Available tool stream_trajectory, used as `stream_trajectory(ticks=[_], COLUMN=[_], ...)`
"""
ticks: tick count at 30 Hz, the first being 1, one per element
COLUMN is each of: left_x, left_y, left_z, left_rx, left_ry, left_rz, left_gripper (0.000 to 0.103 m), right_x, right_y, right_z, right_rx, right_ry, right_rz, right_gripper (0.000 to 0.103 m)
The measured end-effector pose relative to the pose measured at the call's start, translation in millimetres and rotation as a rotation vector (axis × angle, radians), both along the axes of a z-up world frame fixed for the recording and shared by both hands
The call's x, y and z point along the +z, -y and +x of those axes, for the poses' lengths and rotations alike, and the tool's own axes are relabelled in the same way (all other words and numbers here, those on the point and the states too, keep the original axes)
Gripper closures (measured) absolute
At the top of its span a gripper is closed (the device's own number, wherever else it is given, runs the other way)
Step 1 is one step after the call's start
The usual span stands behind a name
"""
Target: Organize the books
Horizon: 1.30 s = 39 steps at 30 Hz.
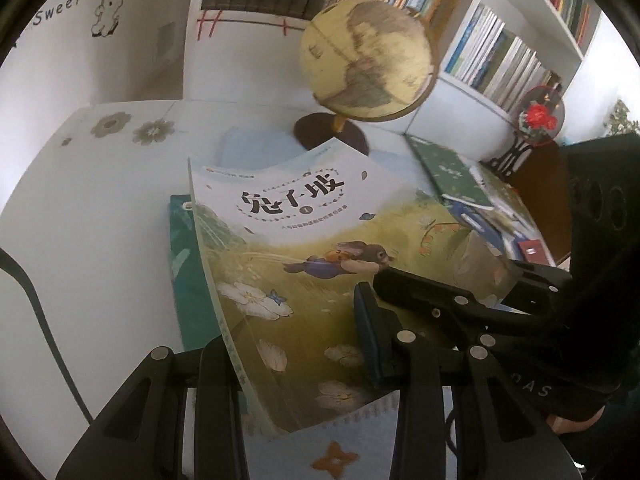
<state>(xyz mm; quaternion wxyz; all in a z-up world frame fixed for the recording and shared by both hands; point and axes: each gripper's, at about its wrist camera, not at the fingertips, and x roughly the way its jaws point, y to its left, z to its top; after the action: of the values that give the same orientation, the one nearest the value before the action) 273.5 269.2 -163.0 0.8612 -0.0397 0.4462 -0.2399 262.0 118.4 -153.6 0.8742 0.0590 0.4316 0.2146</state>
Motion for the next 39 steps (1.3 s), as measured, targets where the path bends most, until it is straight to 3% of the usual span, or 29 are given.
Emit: stream_trajectory(ticks=[10,14,17,22,28,32,39], left_x=[-39,-61,-71,-72,-72,-71,-69], left_y=[-18,-34,-40,-38,-39,-43,-58], left_z=[16,22,18,9,9,6,-5], left_rx=[0.037,0.086,0.110,0.092,0.107,0.135,0.182], left_ry=[-0.072,-0.165,-0.189,-0.165,-0.173,-0.182,-0.193], left_rz=[-0.045,-0.101,-0.102,-0.059,-0.067,-0.056,-0.034], left_gripper=[0.070,0.068,0.068,0.070,0.070,0.070,0.070], right_x=[-34,-54,-64,-75,-77,-83,-82], right_y=[-11,-14,-14,-19,-23,-20,-26], right_z=[26,29,29,32,40,42,38], right_rx=[0.008,0.029,0.029,0.061,0.075,0.072,0.093], right_ry=[-0.071,-0.139,-0.164,-0.180,-0.184,-0.238,-0.227], right_rz=[-0.014,0.007,-0.004,-0.026,-0.038,-0.039,-0.069], right_gripper=[0.083,0.083,0.082,0.082,0.081,0.076,0.072])
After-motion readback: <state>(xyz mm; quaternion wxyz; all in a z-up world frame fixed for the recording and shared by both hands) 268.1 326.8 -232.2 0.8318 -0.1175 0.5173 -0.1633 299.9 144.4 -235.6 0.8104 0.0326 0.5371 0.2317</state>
